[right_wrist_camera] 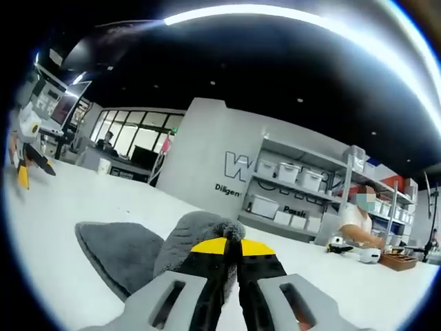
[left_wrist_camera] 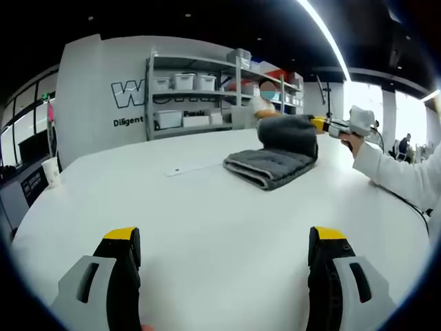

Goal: Open the folded towel by lifting each exposed corner and separating the folded layers until the towel lies flat within the target outline without major curled edges

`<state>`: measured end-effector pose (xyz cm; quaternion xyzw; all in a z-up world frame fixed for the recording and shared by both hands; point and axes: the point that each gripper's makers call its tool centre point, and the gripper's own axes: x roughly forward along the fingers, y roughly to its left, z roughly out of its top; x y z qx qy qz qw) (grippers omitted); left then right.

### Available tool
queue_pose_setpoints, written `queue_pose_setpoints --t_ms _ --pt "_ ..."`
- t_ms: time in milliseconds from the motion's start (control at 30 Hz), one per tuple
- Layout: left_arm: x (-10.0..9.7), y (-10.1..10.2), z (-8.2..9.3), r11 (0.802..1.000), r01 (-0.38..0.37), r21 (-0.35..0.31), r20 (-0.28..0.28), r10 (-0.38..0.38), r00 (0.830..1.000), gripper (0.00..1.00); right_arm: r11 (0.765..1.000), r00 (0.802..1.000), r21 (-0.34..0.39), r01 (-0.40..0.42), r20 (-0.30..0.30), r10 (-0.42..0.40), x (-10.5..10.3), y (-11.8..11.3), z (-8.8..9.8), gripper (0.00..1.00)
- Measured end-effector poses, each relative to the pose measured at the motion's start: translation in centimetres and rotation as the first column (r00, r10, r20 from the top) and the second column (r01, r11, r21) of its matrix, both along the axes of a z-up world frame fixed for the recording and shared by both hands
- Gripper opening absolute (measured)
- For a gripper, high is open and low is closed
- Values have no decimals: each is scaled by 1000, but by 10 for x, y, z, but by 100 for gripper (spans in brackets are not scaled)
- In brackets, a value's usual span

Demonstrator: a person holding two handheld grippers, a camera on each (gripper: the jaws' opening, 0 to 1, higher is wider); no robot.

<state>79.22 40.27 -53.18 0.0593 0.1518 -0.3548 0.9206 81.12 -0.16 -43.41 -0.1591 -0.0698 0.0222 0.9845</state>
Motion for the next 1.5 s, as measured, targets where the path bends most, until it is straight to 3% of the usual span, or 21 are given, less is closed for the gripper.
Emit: queue_pose_setpoints --t_ms 867,1500 --pt "-1 0 -1 1000 -2 -3 -7 2 1000 100 995 995 39 93 -35 -91 -4 -40 -15 0" --pt "1 2 0 1000 -4 -3 -7 3 1000 100 980 984 106 168 -80 -160 -5 -74 -31 0"
